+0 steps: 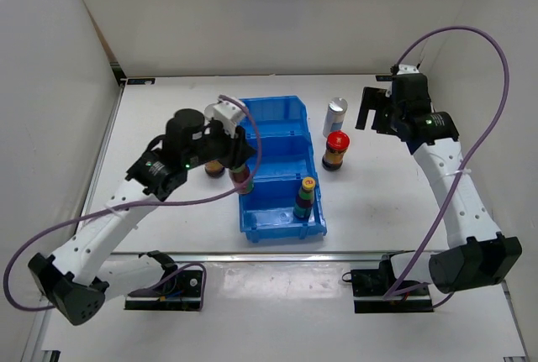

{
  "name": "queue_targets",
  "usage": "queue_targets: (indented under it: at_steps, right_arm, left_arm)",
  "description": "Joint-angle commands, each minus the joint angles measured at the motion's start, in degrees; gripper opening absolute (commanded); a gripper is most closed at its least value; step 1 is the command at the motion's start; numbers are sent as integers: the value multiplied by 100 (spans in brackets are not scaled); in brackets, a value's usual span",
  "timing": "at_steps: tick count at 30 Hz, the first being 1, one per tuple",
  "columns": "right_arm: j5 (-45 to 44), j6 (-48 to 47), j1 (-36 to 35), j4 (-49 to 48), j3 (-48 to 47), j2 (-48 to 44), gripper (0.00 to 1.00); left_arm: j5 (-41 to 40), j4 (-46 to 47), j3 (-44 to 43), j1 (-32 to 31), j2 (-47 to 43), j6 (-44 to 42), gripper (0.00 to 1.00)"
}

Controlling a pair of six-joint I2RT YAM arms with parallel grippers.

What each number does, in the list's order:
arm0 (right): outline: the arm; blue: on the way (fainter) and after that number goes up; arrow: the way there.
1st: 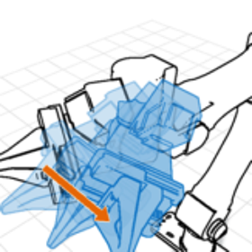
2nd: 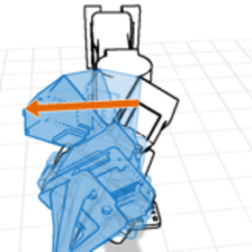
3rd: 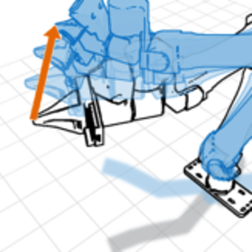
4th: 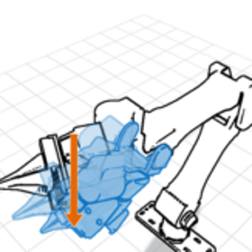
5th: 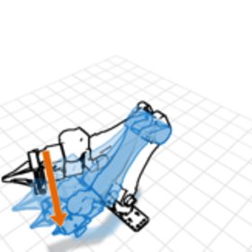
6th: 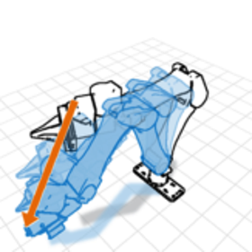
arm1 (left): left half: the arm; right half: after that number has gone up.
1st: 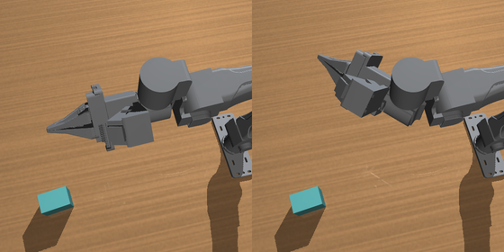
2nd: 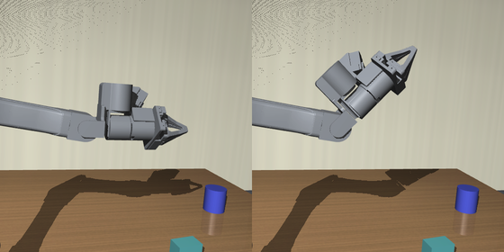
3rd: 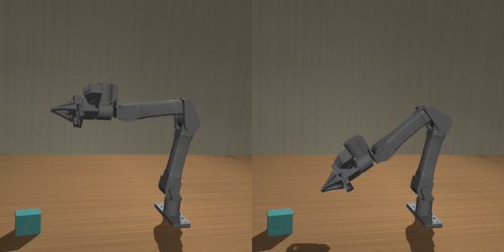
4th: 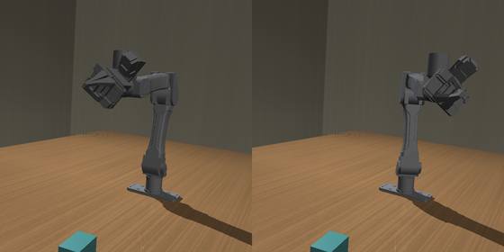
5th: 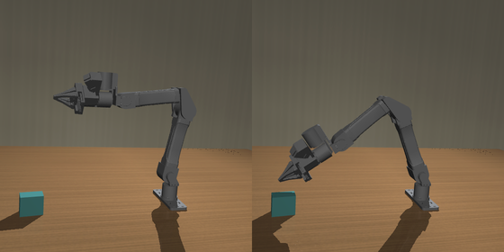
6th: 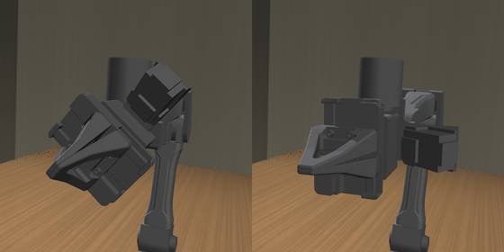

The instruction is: Organize the condiment bottles

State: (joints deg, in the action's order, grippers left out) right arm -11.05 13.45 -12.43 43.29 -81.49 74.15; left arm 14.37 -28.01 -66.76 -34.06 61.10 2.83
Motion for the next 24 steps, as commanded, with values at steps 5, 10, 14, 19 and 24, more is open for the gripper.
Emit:
queue_targets:
  at_steps: [5,10,14,19,24]
  right_arm:
    - [129,166,170,-180,125,-260,100]
    - [182,166,170,-180,125,-261,100]
    - [235,166,170,-180,178,-261,100]
    - [235,236,170,-180,178,-261,100]
    - [392,298,170,-180,178,-208,100]
  left_arm:
    - [-672,945,214,-1268,130,-2,11]
    - [-1059,1657,1101,-1340,130,-2,11]
    - [-1182,2385,1762,-1340,182,-2,11]
    - [-1296,2651,1947,-1392,551,-2,17]
    - [-1436,2766,1948,-1392,614,-55,54]
